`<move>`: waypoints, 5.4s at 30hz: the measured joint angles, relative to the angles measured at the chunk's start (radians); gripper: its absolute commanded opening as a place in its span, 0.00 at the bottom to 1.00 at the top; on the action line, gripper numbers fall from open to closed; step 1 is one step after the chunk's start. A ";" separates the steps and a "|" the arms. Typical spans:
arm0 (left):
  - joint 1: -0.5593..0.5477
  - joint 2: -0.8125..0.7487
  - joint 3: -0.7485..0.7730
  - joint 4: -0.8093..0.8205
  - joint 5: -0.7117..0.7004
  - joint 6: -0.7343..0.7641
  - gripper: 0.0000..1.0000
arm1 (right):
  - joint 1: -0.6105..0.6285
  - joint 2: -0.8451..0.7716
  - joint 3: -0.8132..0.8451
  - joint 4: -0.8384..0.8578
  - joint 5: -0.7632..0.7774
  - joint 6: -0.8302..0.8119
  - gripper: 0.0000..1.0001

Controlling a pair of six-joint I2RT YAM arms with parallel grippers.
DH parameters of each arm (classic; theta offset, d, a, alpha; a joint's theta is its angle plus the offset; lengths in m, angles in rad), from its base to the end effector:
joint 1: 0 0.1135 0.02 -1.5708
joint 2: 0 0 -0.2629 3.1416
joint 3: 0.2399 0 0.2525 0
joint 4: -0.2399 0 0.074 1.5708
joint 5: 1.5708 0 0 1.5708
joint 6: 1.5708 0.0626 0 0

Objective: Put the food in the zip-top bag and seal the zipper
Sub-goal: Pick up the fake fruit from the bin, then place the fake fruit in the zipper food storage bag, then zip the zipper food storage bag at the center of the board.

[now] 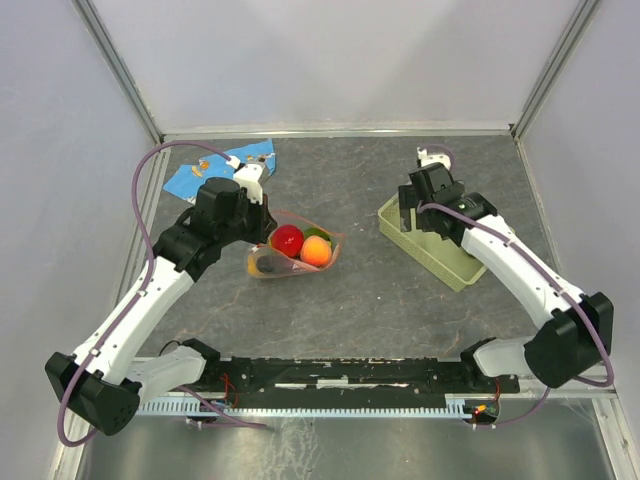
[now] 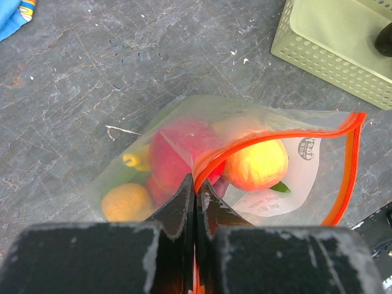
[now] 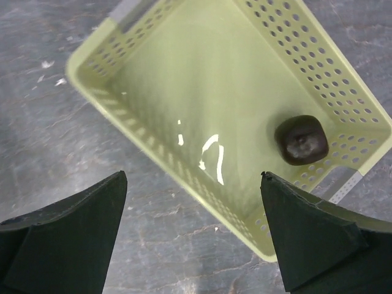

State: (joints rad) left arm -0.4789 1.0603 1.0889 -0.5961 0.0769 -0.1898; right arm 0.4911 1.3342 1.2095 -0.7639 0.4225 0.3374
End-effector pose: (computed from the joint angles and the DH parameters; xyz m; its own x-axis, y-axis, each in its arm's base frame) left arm 0.2197 -0.1195 0.3365 -0.5660 0.0819 -0.8203 0.4177 0.8864 -0.1996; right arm 0.2695 0.1150 0.2963 -0.7128 -0.0388 -0.7003 0.0358 0.9952 -0.0916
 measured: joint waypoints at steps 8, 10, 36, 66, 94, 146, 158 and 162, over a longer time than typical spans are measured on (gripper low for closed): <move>0.000 0.006 0.000 0.000 0.002 0.000 0.03 | -0.199 0.088 -0.073 0.100 -0.006 0.038 1.00; 0.000 0.006 0.000 0.000 0.002 0.000 0.03 | -0.271 0.124 -0.098 0.137 -0.019 0.055 1.00; 0.000 0.015 0.000 0.001 0.005 0.000 0.03 | -0.509 0.339 -0.217 0.303 -0.109 0.109 0.91; 0.000 0.016 0.000 0.001 0.005 0.000 0.03 | -0.513 0.245 -0.275 0.279 -0.243 0.129 0.57; 0.000 0.021 0.000 0.001 0.005 0.000 0.03 | -0.029 -0.160 -0.155 0.268 -0.385 0.077 0.60; 0.000 0.020 0.000 0.001 0.008 0.000 0.03 | 0.441 0.149 0.198 0.290 -0.362 -0.250 0.81; 0.000 0.019 0.000 0.001 0.012 0.000 0.03 | 0.418 0.127 0.198 0.278 -0.319 -0.376 0.64; 0.000 0.019 0.000 0.001 0.013 0.000 0.03 | 0.416 0.189 0.198 0.280 -0.336 -0.402 0.55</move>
State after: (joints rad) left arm -0.4789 1.0798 1.0885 -0.5953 0.0898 -0.1898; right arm 0.9073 1.5230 1.4078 -0.4843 0.0868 -0.0643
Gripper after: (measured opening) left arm 0.043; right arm 0.611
